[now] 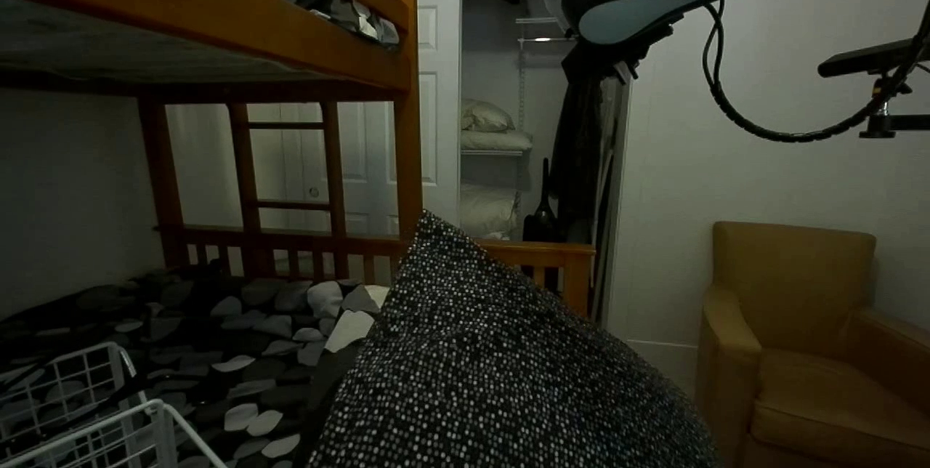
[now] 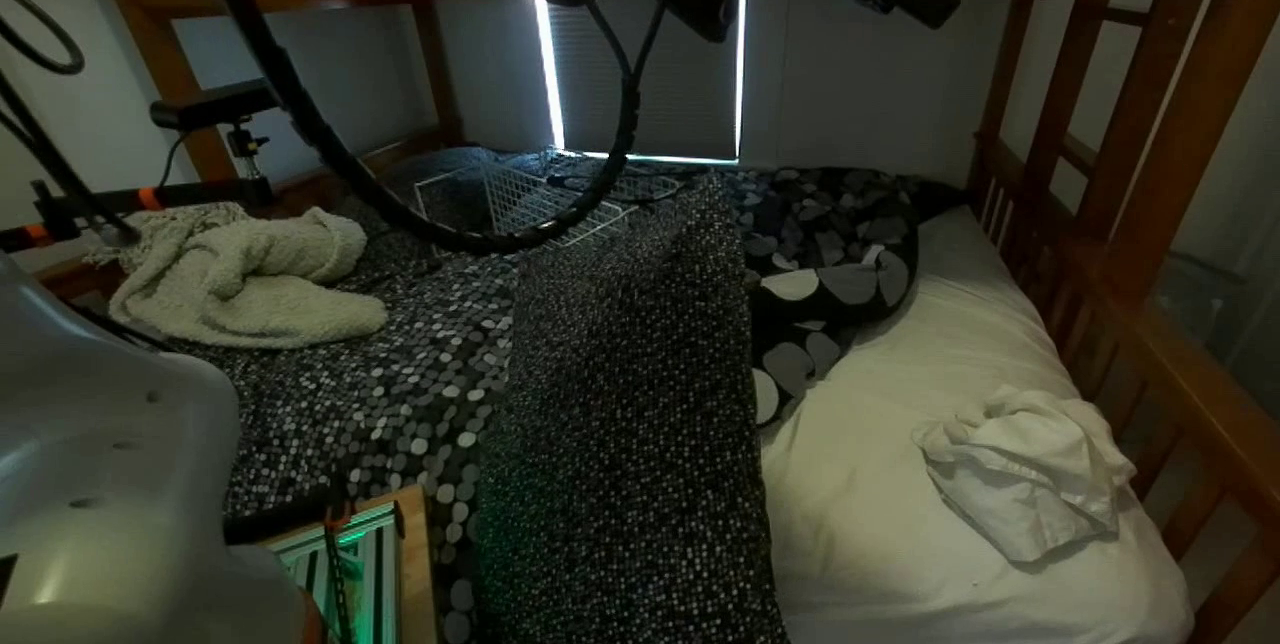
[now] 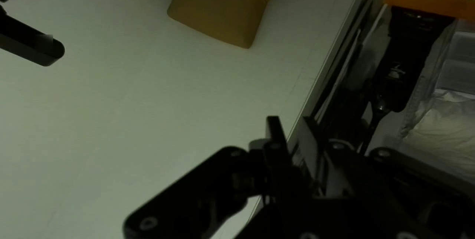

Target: Remove the pillow from the white stand and put it on the bed

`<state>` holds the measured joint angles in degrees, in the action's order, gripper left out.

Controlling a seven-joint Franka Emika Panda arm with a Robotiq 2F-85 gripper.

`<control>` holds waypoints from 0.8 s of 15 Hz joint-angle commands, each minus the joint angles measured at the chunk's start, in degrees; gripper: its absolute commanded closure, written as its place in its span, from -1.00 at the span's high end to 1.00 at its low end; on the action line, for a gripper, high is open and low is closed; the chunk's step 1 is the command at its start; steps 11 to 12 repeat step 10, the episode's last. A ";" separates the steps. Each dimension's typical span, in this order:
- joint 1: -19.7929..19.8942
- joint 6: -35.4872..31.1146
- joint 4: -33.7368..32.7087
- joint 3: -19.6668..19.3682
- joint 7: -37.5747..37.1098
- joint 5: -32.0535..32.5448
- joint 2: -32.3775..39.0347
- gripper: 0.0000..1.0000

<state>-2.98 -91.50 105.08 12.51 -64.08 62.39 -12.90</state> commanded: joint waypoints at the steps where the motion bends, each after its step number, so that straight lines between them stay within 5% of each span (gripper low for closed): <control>1: -1.60 0.42 -0.25 -0.91 -0.04 0.22 0.01 -0.44; 12: -1.93 0.41 -0.21 -0.80 -0.01 0.21 -0.48 -0.37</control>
